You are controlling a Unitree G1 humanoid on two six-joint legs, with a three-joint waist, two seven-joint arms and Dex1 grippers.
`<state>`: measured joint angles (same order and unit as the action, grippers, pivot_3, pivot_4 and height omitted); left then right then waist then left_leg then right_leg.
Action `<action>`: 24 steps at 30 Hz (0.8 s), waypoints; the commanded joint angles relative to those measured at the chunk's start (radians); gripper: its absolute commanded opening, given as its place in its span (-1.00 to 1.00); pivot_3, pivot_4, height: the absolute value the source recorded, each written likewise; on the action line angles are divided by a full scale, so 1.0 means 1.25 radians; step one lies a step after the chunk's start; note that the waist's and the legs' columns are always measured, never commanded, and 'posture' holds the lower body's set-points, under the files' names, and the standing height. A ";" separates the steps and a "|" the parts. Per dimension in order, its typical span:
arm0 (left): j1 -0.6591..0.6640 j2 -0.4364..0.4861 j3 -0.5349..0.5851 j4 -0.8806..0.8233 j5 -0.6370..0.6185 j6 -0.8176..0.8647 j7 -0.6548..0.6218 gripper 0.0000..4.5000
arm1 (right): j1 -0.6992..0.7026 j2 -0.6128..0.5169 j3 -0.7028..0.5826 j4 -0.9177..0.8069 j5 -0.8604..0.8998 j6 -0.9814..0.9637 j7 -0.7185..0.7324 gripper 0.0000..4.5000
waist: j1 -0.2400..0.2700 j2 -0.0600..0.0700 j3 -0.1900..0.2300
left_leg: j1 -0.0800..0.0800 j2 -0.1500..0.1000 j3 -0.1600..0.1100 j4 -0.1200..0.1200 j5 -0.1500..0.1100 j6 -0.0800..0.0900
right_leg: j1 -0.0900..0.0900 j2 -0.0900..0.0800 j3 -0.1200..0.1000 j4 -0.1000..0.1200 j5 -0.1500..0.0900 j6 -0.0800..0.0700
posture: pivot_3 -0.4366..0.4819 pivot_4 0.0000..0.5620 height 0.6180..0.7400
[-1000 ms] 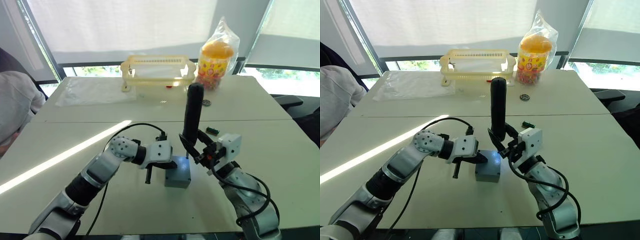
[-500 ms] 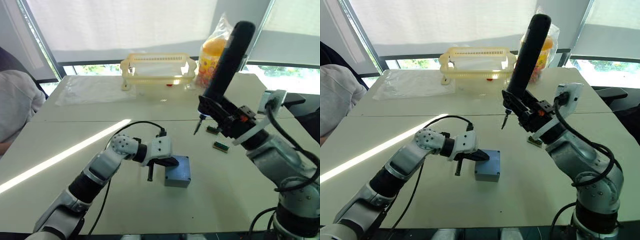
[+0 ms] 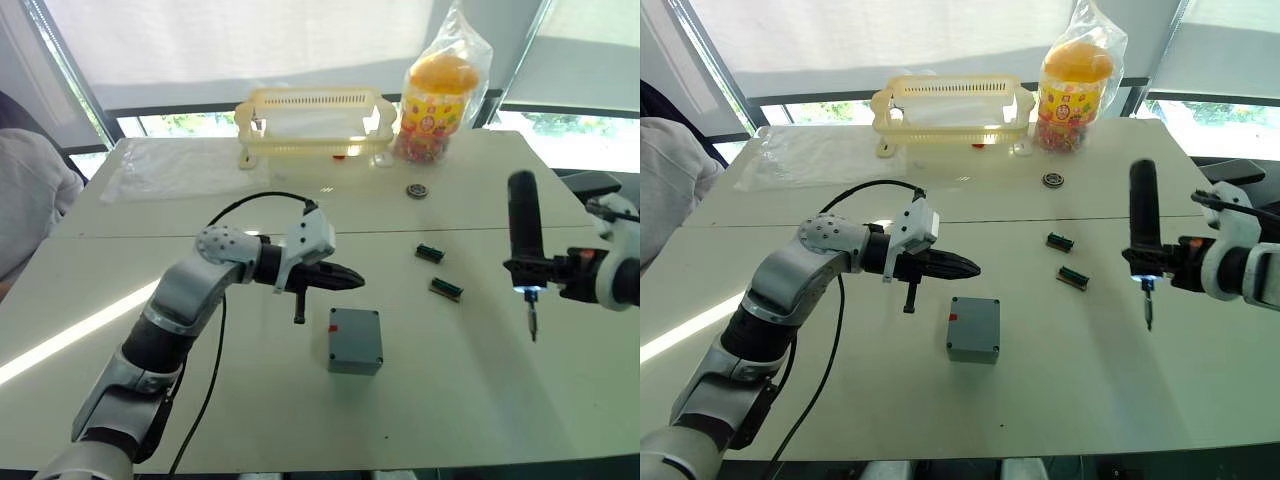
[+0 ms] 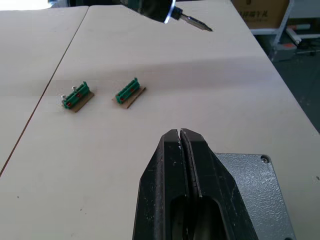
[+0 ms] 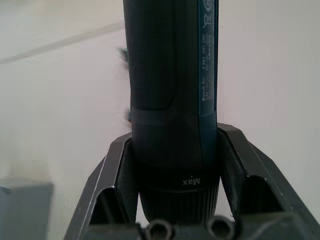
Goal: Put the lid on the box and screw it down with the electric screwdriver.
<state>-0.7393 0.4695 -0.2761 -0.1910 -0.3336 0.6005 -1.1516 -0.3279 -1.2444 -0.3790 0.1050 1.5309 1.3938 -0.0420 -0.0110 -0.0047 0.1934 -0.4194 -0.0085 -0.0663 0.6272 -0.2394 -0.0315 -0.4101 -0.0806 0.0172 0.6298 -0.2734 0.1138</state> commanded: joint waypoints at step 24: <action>0.067 -0.033 -0.062 -0.031 0.036 -0.049 0.089 -1.00 | -0.227 0.074 0.289 0.255 -0.586 0.013 0.437 0.36 | -0.001 0.003 0.001 | 0.002 0.000 0.004 0.005 0.001 -0.001 | 0.002 0.001 0.005 0.000 0.005 0.003 | -0.05 -0.47 1.00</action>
<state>-0.6592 0.4265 -0.3643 -0.2080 -0.2904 0.5586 -1.0420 -0.6147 -1.1531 -0.0163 0.4239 0.8488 1.4306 0.4929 -0.0121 -0.0006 0.1944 -0.4156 -0.0086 -0.0611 0.6344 -0.2385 -0.0324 -0.4065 -0.0795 0.0240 0.6303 -0.2676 0.1181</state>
